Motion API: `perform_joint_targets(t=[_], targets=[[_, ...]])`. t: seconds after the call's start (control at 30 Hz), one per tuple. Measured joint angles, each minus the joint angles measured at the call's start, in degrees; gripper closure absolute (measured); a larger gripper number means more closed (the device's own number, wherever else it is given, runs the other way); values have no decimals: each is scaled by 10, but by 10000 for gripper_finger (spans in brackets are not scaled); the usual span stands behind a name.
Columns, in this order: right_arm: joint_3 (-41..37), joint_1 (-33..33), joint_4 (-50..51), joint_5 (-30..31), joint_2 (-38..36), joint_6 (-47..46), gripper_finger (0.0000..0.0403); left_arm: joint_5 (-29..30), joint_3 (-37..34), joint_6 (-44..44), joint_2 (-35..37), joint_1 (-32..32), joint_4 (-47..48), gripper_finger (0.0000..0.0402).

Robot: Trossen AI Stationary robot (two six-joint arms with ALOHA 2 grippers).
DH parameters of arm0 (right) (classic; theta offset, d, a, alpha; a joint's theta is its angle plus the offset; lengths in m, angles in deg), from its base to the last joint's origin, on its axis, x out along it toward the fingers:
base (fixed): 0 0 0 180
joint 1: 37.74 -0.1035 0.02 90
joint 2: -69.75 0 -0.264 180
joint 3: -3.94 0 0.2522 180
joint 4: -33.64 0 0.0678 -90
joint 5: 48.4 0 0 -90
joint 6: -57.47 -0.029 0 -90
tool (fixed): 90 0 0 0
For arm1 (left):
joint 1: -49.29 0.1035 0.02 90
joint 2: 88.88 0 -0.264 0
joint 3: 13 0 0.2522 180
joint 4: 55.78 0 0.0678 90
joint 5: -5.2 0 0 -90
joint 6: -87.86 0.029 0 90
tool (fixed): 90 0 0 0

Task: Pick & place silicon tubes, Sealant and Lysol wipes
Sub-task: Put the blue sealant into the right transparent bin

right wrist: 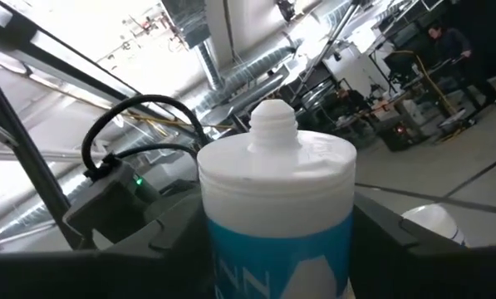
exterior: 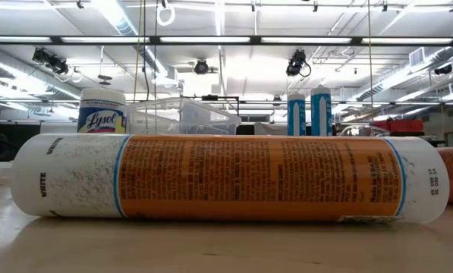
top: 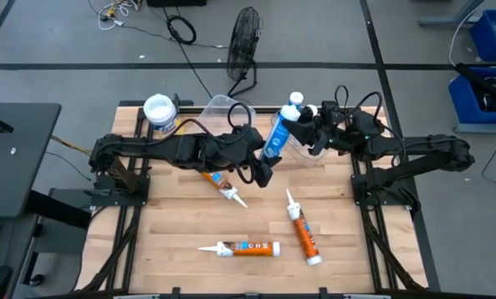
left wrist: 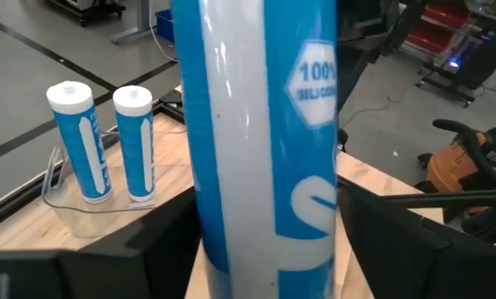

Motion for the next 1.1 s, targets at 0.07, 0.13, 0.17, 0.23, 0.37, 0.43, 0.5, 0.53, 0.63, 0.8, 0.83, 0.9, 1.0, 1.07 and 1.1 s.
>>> perform_joint_targets(t=[0.07, 0.13, 0.17, 0.23, 0.37, 0.43, 0.5, 0.53, 0.63, 0.8, 0.83, 0.9, 1.0, 1.07, 1.1], targets=[[0, 0, 5, 9, -5, 14, 189, 1, 0, -6, 0, 0, 0, 111], [0, 0, 13, 23, -12, 28, 189, 3, 0, -6, 0, -1, 0, 109], [0, 0, 20, 31, -18, 37, 189, 3, 0, -7, 0, -1, 0, 109], [0, 0, 37, 45, -30, 51, 189, 5, 0, -7, 0, 0, 0, 108], [0, 0, 91, 96, -67, 95, 189, 7, 0, -3, 3, -1, 1, 107], [0, 0, 120, 136, -91, 114, 189, 12, 1, 4, 6, -1, 0, 107], [0, 0, 139, 172, -117, 136, 189, 19, 1, 9, 10, -1, 3, 107], [0, 0, 146, 187, -130, 148, 189, 21, 1, 11, 11, -1, 6, 107], [0, -1, 178, 231, -171, 180, 189, 27, 1, 21, 14, 2, 6, 106], [0, -16, 273, 331, -234, 209, 190, 30, 1, 21, 16, 4, 21, 106], [0, -23, 300, 346, -246, 203, 190, 31, 1, 21, 16, 3, 22, 106], [0, -33, 352, 378, -264, 194, 189, 32, 1, 21, 16, 3, 27, 106], [0, -47, 407, 416, -273, 190, 188, 33, 1, 22, 16, 4, 31, 106], [0, -56, 436, 443, -272, 189, 189, 35, 1, 22, 16, 4, 31, 106], [0, -60, 449, 456, -270, 192, 190, 37, 1, 22, 16, 4, 32, 106]])
